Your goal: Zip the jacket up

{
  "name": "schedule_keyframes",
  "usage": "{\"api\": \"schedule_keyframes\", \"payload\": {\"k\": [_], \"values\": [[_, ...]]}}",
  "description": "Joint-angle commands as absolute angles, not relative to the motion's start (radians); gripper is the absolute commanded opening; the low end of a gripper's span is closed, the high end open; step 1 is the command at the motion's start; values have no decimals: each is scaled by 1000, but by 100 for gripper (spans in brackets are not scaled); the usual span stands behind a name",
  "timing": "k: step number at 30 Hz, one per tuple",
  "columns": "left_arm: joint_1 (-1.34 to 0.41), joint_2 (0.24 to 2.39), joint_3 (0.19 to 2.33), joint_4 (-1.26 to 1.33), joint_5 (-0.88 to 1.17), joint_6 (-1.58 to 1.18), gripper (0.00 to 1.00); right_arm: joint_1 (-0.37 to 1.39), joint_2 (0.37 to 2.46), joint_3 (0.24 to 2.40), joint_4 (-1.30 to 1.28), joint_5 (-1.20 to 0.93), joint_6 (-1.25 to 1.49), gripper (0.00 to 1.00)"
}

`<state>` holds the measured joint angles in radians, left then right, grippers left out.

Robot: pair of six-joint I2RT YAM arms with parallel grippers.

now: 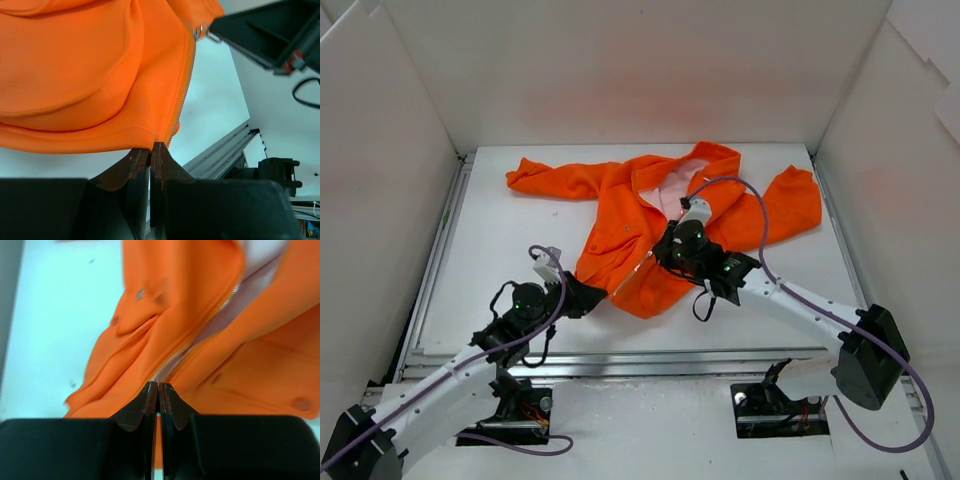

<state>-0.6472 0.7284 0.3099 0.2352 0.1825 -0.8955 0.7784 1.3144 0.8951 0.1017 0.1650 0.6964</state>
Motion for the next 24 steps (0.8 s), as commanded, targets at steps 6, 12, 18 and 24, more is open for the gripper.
{"api": "schedule_keyframes", "payload": {"k": [6, 12, 18, 24], "values": [[-653, 531, 420, -1, 167, -807, 0, 542, 1436, 1086, 77, 494, 497, 0], [-653, 402, 489, -165, 111, -787, 0, 342, 1624, 1317, 84, 568, 390, 0], [-653, 220, 592, -358, 5, -746, 0, 151, 1870, 1722, 25, 612, 243, 0], [-653, 218, 623, -400, -58, -700, 0, 25, 2137, 2132, -195, 621, 163, 0]]}}
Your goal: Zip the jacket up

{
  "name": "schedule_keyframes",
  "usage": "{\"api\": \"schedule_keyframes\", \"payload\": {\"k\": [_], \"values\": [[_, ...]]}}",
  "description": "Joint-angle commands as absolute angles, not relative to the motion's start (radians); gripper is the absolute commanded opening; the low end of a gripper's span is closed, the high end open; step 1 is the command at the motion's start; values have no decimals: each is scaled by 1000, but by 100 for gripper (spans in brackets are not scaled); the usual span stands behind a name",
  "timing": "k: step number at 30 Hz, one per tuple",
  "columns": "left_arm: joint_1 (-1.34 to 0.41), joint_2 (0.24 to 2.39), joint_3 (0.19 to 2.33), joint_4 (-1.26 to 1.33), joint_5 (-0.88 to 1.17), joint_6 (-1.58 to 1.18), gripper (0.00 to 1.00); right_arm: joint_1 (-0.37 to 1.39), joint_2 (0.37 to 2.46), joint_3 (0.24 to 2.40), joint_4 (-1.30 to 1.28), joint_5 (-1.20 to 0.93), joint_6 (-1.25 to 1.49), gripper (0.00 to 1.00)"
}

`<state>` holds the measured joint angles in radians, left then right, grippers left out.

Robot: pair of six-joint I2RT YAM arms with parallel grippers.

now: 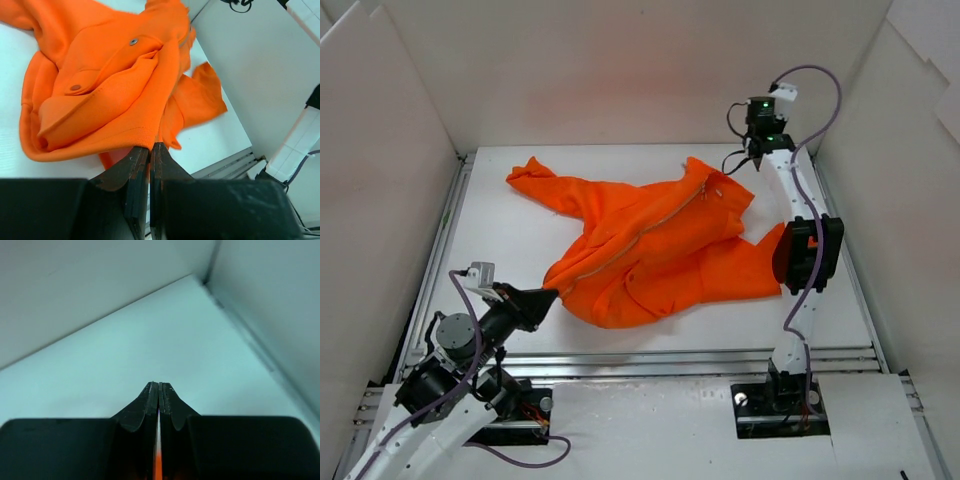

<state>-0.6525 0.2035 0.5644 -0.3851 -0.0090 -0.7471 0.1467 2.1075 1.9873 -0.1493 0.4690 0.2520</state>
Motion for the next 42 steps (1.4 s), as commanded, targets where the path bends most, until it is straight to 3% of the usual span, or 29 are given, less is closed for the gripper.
{"api": "schedule_keyframes", "payload": {"k": [1, 8, 14, 23, 28, 33, 34, 36, 37, 40, 42], "values": [[-653, 221, 617, -397, -58, -698, 0, 14, 2167, 2153, -205, 612, 155, 0], [-644, 291, 612, -341, -63, -681, 0, -18, 2197, 2227, -241, 507, 165, 0], [-635, 353, 561, -305, -74, -719, 0, 86, 1852, 1675, -6, 168, 340, 0], [-635, 259, 572, -454, -210, -762, 0, 201, 1594, 1192, 149, -317, 460, 0], [-635, 252, 584, -485, -215, -758, 0, 218, 1621, 1164, 25, -343, 305, 0], [-626, 343, 613, -558, -317, -745, 0, 255, 1768, 1270, -104, -324, 170, 0], [-626, 366, 633, -586, -348, -758, 4, 258, 1787, 1284, -123, -327, 161, 0], [-626, 402, 699, -607, -389, -772, 23, 259, 1804, 1284, -115, -295, 170, 0], [-626, 416, 728, -603, -400, -759, 35, 261, 1801, 1273, -104, -273, 179, 8], [-635, 407, 820, -528, -400, -689, 47, 262, 1761, 1238, -71, -174, 239, 34], [-644, 434, 839, -451, -361, -629, 52, 262, 1737, 1201, -37, -131, 267, 46]]}}
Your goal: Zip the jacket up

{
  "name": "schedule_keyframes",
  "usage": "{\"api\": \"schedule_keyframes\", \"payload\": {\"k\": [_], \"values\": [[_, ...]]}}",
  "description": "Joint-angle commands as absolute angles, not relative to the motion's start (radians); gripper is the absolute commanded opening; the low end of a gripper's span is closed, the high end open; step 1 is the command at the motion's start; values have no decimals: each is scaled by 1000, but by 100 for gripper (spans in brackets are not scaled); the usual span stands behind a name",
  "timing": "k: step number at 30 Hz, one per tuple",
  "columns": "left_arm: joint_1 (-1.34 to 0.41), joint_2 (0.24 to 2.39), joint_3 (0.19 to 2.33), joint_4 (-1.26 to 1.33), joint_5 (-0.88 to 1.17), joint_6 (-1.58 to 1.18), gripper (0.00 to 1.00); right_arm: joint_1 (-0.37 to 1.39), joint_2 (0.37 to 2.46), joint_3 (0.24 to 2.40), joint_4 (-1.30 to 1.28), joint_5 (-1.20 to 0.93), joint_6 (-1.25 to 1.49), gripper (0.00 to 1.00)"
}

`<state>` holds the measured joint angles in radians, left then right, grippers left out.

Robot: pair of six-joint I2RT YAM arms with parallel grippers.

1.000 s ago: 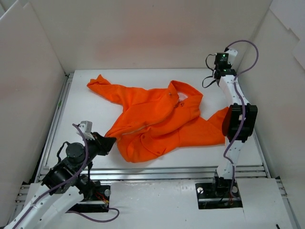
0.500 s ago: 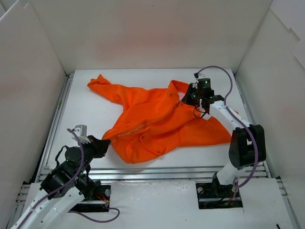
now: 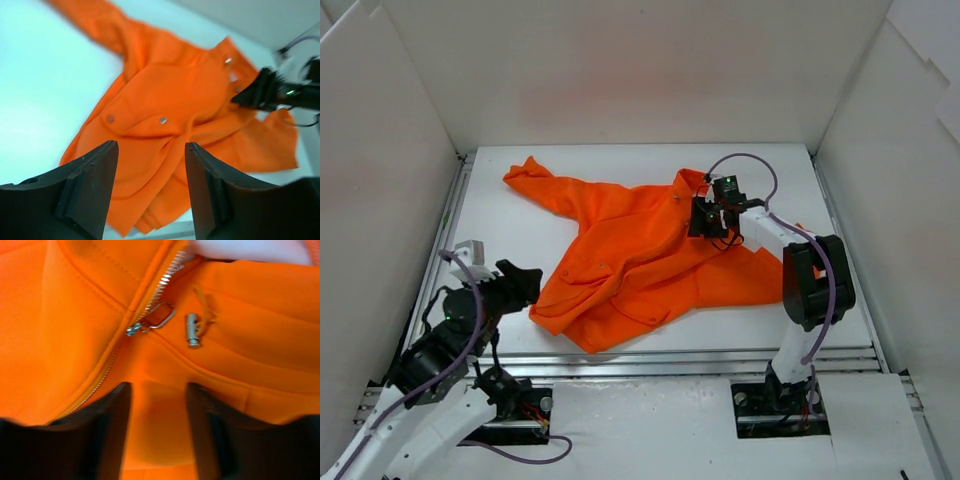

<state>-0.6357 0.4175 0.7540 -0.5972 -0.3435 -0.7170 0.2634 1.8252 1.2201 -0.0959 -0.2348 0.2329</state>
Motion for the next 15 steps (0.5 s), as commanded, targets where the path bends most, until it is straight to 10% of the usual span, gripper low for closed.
{"api": "schedule_keyframes", "payload": {"k": [1, 4, 12, 15], "values": [[-644, 528, 857, -402, -285, -615, 56, 261, 1727, 1183, -34, -100, 284, 52], [-704, 841, 940, -314, -163, -574, 56, 253, 1712, 1140, -44, 35, 357, 50], [-801, 1533, 1208, -75, -107, -332, 57, 203, 1615, 881, 60, -165, 540, 4], [-833, 1693, 1345, -60, -107, -255, 59, 204, 1520, 783, 152, -261, 604, 4]]}}
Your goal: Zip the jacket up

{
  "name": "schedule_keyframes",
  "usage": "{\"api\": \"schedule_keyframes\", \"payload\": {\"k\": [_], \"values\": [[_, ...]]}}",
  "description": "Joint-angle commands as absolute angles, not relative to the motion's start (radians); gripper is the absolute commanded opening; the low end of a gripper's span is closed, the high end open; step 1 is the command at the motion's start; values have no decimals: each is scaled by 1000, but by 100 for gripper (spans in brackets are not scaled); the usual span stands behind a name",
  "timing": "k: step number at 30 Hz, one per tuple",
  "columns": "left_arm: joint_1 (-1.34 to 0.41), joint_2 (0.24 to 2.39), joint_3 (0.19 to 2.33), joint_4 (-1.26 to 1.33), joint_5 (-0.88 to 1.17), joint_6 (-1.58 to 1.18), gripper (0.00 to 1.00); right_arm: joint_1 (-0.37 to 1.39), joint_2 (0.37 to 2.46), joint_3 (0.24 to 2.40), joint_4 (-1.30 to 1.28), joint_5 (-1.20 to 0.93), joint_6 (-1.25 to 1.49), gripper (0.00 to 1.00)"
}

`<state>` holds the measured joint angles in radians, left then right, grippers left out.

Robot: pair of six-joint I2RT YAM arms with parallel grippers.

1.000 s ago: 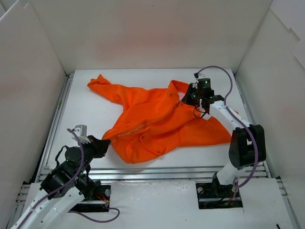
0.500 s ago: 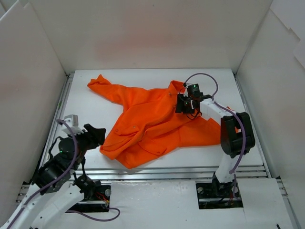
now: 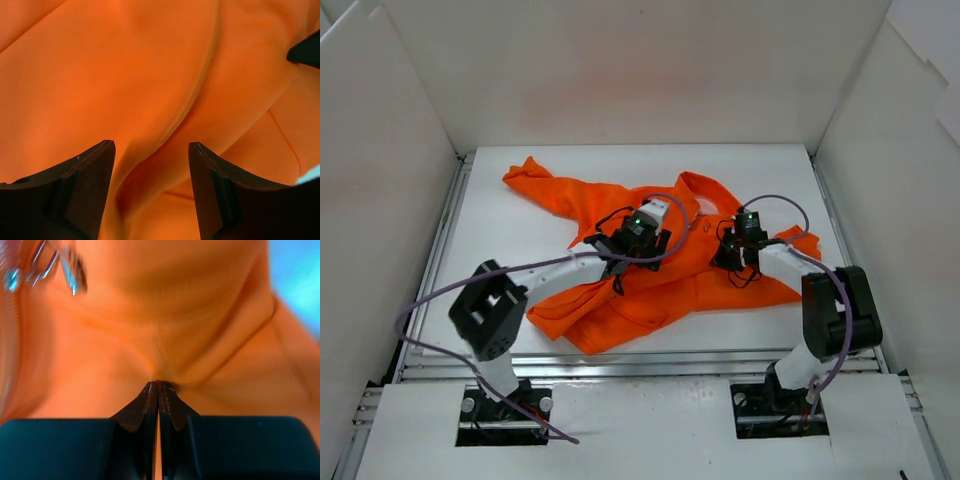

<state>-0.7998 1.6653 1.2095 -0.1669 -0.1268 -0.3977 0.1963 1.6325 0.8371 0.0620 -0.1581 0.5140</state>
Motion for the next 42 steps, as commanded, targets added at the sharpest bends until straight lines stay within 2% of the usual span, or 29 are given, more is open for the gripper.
{"api": "schedule_keyframes", "payload": {"k": [1, 2, 5, 8, 15, 17, 18, 19, 21, 22, 23, 24, 25, 27, 28, 30, 31, 34, 38, 42], "values": [[-842, 1727, 1397, -54, -104, -195, 60, 206, 1470, 764, 176, -293, 626, 5], [-842, 1761, 1429, -57, -106, -175, 61, 204, 1442, 749, 181, -302, 633, 6], [-867, 1896, 1529, -80, -132, -108, 62, 206, 1320, 715, 150, -299, 640, 25], [-867, 1974, 1601, -72, -159, -72, 63, 207, 1215, 710, 98, -291, 627, 34], [-847, 2140, 1788, -146, -146, -46, 61, 198, 968, 684, 2, -272, 609, 36], [-836, 2174, 1804, -149, -127, -44, 58, 190, 930, 680, -32, -265, 607, 36], [-836, 2186, 1822, -150, -126, -43, 54, 189, 904, 678, -40, -268, 606, 36], [-824, 2209, 1830, -149, -118, -43, 44, 187, 891, 677, -43, -273, 606, 36], [-808, 2230, 1855, -150, -78, -57, 30, 184, 861, 669, -43, -281, 604, 36], [-784, 2241, 1859, -150, -58, -63, 10, 184, 853, 658, -48, -278, 603, 36], [-775, 2238, 1853, -147, -45, -83, 0, 181, 838, 655, -51, -278, 597, 36], [-764, 2229, 1839, -143, -28, -93, 0, 181, 830, 647, -46, -278, 594, 35], [-744, 2185, 1813, -100, 35, -106, 0, 181, 825, 632, -40, -279, 592, 31], [-715, 2107, 1670, -20, 130, -162, 0, 179, 825, 629, -22, -301, 580, 20], [-683, 2012, 1611, 100, 244, -190, 0, 181, 831, 629, -14, -328, 562, 7], [-644, 1926, 1439, 217, 366, -272, 0, 181, 868, 635, 34, -357, 543, 0], [-626, 1866, 1398, 313, 490, -302, 0, 184, 883, 653, 38, -367, 531, 0], [-560, 1835, 1309, 434, 680, -408, 0, 195, 943, 695, 61, -413, 489, 0], [-519, 1839, 1223, 624, 827, -518, 0, 216, 1047, 791, 72, -508, 390, 1], [-509, 1853, 1229, 719, 926, -586, 0, 247, 1140, 941, 5, -561, 298, 2]]}}
